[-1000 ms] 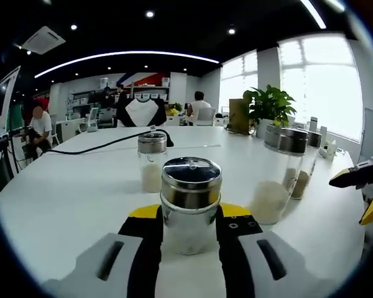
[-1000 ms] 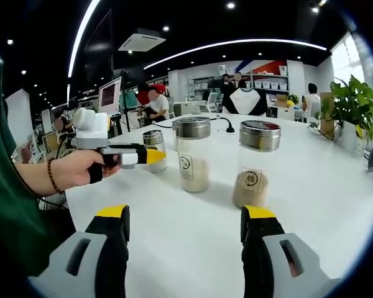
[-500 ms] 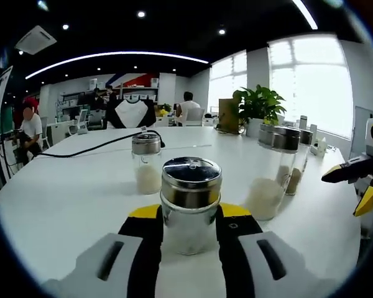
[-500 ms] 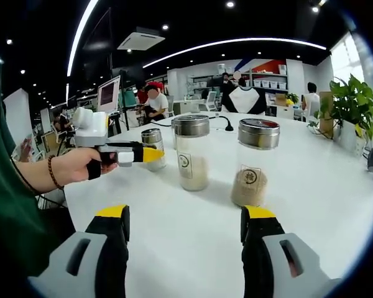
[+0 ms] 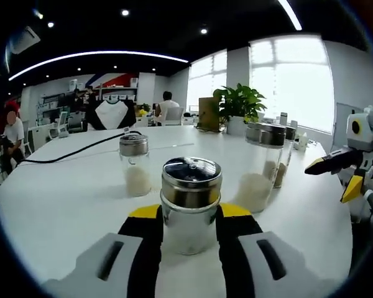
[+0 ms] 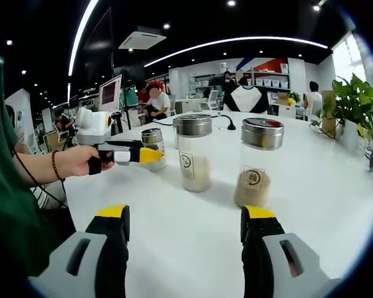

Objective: Rotate the seasoning bottle until the label or dispensing opening points toward the visible target arrow and the bottle remains upright within the marked orientation range

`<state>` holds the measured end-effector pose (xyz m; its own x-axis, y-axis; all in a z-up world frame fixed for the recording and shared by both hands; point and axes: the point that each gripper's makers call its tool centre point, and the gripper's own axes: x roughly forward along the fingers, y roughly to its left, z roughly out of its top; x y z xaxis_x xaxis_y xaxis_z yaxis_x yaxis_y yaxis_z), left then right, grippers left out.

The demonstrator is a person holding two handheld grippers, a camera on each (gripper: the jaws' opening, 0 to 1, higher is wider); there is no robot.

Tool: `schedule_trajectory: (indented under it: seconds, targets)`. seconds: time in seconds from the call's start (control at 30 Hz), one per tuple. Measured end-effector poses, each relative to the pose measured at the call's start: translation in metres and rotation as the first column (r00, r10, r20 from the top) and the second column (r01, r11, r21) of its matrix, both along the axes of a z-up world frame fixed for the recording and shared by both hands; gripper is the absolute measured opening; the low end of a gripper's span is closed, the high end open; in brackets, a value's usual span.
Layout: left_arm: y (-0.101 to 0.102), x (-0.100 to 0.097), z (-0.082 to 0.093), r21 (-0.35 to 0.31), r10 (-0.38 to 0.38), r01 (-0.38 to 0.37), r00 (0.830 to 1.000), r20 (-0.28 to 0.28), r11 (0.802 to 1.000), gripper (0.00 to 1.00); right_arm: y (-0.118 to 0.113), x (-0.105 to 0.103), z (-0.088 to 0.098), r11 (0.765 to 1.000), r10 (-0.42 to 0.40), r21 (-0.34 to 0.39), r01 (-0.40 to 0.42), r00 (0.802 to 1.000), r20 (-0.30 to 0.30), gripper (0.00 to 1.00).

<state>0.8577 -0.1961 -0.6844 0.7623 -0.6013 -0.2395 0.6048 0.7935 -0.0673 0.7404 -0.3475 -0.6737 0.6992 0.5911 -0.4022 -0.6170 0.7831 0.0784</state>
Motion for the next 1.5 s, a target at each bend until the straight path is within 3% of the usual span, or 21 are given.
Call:
schedule_trajectory:
  seconds: [0.47,0.9,1.2,1.5]
  targets:
    - [-0.004,-0.005,0.001,-0.004,-0.167,0.167,0.986,0.012,0.986,0.35,0.005,-0.002,0.006,1.0,0.017,-0.009,-0.016,1.0,0.021,0.74]
    - [-0.009,-0.005,0.0,0.02,-0.322,0.322,0.947,0.017,0.947,0.35,0.006,-0.003,0.008,1.0,0.017,-0.014,-0.017,1.0,0.023,0.74]
    - [-0.01,-0.007,0.0,0.028,-0.391,0.391,0.92,0.014,0.92,0.35,0.004,-0.002,0.007,1.0,0.012,-0.01,-0.012,1.0,0.021,0.74]
    - [-0.011,-0.007,0.001,0.018,-0.415,0.415,0.91,0.0,0.91,0.35,0.007,0.0,0.005,1.0,0.014,-0.005,-0.013,1.0,0.017,0.74]
